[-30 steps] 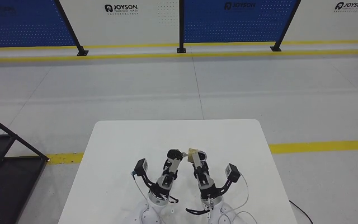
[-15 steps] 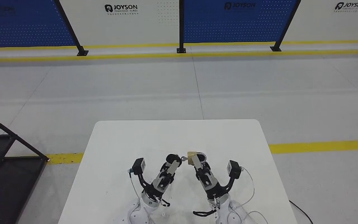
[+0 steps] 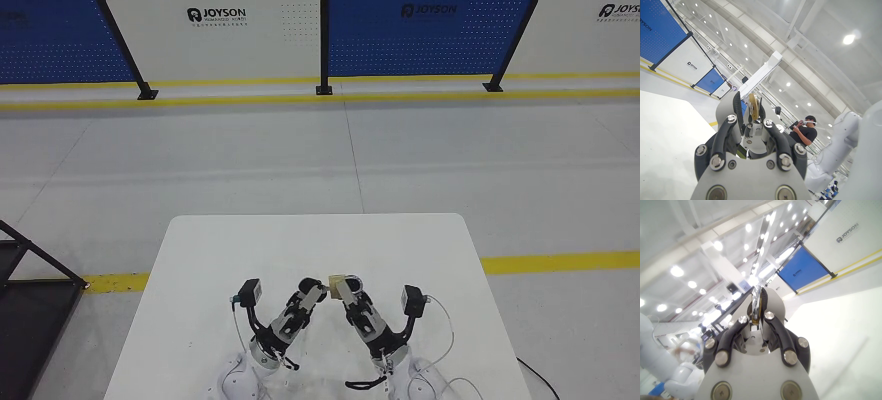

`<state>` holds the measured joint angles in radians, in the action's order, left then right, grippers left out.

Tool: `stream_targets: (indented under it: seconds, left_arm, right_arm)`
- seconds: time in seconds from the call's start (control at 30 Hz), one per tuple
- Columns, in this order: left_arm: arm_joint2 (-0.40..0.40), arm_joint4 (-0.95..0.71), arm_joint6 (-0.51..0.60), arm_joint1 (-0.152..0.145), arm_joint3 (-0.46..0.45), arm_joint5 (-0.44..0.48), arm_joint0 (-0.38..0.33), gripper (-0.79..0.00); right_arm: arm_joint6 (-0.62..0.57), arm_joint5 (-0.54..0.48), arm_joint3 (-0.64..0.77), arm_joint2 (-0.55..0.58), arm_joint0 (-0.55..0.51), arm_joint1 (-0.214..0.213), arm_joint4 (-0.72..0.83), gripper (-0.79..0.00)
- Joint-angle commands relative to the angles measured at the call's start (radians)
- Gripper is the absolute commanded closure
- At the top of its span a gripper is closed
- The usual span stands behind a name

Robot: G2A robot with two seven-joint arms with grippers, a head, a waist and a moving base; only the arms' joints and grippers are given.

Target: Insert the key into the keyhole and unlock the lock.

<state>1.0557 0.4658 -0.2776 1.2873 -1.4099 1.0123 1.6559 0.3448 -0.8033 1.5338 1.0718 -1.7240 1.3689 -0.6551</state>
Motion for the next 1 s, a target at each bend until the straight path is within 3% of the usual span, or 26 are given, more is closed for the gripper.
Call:
stream_targets:
  seconds: [0.0, 0.17, 0.33, 0.67, 0.97]
  left_arm:
    - [-0.001, 0.002, 0.004, -0.002, 0.002, 0.000, -0.002, -0.194]
    - [-0.004, 0.006, 0.005, -0.004, 0.008, 0.000, -0.005, -0.139]
    - [-0.005, 0.015, -0.002, -0.005, 0.011, 0.000, -0.008, 0.000]
    - [-0.006, 0.054, -0.019, -0.004, 0.024, 0.000, -0.013, 0.000]
    - [0.014, 0.206, -0.116, 0.005, 0.019, -0.018, -0.004, 0.000]
  right_arm:
    - [-0.001, 0.001, 0.001, -0.001, 0.000, 0.000, -0.002, 0.000]
    - [-0.003, 0.005, 0.002, -0.003, -0.001, -0.002, -0.006, 0.000]
    - [-0.004, 0.008, 0.003, -0.004, -0.001, -0.003, -0.005, 0.000]
    - [-0.014, 0.012, 0.005, -0.006, -0.002, -0.007, -0.014, 0.000]
    - [-0.033, 0.009, 0.009, -0.006, -0.004, -0.011, 0.013, 0.000]
